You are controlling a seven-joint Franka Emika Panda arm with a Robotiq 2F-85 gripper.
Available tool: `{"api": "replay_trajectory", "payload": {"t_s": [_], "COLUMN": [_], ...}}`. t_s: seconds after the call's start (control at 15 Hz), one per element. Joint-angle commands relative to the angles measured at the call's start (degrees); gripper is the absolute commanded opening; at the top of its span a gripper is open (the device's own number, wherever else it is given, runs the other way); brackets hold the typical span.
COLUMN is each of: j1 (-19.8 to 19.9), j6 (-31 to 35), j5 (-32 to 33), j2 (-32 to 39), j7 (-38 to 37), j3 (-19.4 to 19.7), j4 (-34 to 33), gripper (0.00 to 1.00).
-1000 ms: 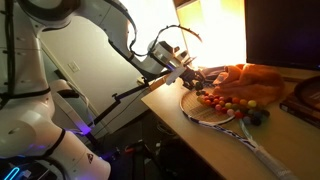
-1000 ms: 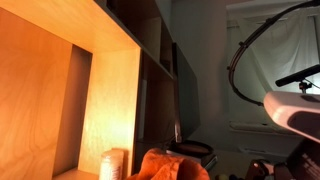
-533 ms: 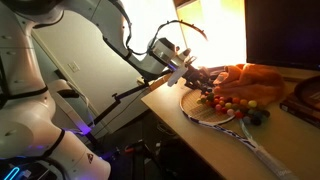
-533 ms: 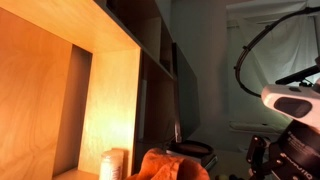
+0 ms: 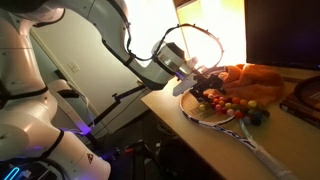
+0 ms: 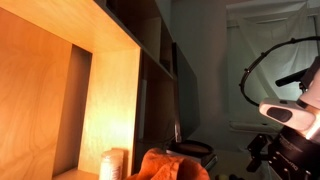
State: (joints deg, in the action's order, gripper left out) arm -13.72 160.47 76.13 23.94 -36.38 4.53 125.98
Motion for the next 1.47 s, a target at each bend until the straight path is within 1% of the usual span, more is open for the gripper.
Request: {"api": "replay_trajectory", "payload": {"t_s": [0.0,0.13,0.27,0.4,0.6,0.87,1.4], "j1": [4.7,7.9,10.4,12.4,12.5,11.1,11.5], "j6": [7.2,11.2,13.5,13.6,11.7,8.5,7.9], "j5": [1.1,-0.8,-2.2,-3.8,-2.8,-2.6,-5.7], "j2": [0.2,1.8,3.5,4.7,4.9,4.3,4.8], "j7": [-1.2,0.2,0.9,2.3,2.5,2.7,12.0], "j3": [3.1,4.4,5.0,4.5,4.7,4.6,0.9], "j4": [0.1,-1.0,-2.1,-2.5,-3.0,-3.1,-4.1], "gripper": [1.00,1.00,1.00,1.00,1.00,1.00,1.00]}}
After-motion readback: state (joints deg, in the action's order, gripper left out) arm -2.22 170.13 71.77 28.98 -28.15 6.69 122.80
